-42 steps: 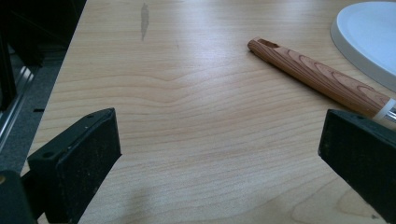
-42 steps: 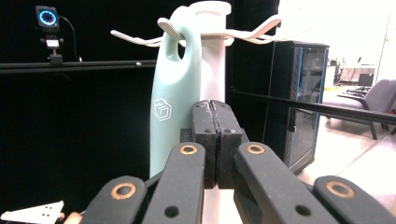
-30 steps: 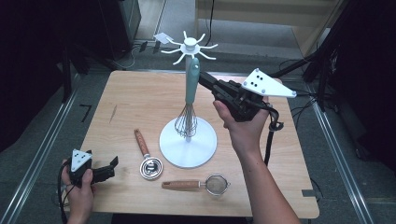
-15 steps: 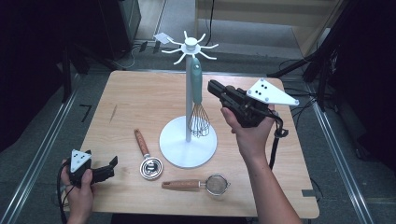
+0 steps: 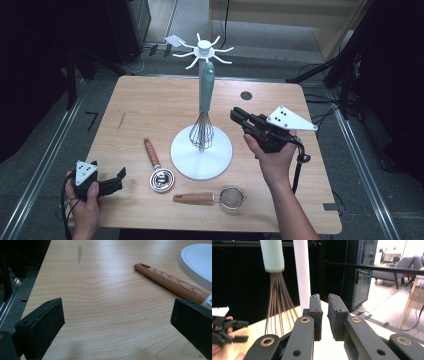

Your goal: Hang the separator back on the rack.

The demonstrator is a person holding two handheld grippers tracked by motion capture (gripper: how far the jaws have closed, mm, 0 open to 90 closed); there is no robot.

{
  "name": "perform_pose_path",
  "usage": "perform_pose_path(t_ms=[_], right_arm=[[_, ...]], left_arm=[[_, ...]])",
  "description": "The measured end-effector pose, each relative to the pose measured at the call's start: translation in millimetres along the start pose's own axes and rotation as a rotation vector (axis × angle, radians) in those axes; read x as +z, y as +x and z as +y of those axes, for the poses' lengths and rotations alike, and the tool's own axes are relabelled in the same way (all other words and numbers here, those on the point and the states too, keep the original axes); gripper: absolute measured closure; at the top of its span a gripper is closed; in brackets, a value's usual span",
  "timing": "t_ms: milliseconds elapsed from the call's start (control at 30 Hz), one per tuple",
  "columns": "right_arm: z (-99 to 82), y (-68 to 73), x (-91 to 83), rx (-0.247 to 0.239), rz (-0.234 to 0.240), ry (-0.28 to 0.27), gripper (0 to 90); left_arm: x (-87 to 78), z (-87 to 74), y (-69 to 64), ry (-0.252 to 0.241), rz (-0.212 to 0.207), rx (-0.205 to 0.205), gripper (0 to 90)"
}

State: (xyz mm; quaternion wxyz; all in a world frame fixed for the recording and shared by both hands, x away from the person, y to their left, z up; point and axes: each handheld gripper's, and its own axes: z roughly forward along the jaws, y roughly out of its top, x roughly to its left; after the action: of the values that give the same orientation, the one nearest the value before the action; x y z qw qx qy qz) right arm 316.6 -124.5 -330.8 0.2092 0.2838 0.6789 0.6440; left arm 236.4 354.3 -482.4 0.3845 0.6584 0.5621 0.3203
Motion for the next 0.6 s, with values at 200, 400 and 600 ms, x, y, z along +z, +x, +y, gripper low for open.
perform_pose_path(t_ms=[200,400,600], right_arm=[[-24.4,0.9,-4.4,0.007,0.000,0.049,81.8],[-48.3,2.1,-8.8,0.004,0.001,0.112,79.7],[-67.7,4.5,-10.7,-0.002,0.045,0.197,75.6]], left_arm=[[-0.5,-0.4,-0.4,-0.001,-0.003,0.004,0.0],[-1.4,-0.8,-0.8,-0.005,0.001,0.006,0.0],[-1.3,-0.9,-1.4,-0.006,0.001,0.007,0.0]])
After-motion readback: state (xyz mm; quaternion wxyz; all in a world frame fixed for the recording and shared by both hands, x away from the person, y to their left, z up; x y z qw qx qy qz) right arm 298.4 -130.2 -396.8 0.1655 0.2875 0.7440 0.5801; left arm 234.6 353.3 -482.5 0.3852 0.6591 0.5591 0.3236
